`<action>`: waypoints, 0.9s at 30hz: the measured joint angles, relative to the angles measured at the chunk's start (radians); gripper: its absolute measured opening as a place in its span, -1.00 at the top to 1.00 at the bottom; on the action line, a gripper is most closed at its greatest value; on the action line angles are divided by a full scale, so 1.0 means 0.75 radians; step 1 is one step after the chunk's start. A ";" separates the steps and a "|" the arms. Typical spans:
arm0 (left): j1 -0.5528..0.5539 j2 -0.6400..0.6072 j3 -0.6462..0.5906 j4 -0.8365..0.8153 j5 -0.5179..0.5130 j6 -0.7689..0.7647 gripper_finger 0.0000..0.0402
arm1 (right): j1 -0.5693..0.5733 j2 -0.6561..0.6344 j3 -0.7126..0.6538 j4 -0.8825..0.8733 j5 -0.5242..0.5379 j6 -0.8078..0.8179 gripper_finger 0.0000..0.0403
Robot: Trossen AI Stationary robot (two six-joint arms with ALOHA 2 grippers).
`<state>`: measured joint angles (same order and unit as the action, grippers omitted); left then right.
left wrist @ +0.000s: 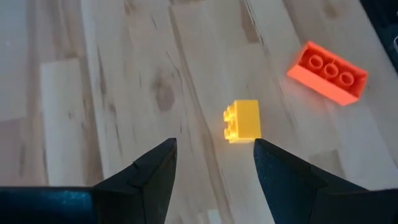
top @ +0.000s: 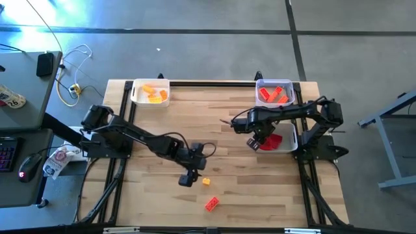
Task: Sort & place blocks by color
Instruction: Put the red game piece into the gray bin, then put the yellow game piece into the white bin
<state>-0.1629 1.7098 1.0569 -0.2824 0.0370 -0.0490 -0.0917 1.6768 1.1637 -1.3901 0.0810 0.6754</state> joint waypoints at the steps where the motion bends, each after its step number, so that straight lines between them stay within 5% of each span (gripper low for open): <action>1: -0.004 0.009 0.000 0.001 0.000 0.000 0.00 | 0.000 0.000 0.000 0.001 0.026 0.012 0.31; 27: -0.098 0.181 -0.001 0.186 0.001 0.020 0.00 | 0.000 0.000 0.000 0.005 0.111 0.077 0.25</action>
<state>-0.2363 1.8454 1.0561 -0.1430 0.0376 -0.0339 -0.0917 1.6768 1.1637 -1.3865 0.1646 0.7334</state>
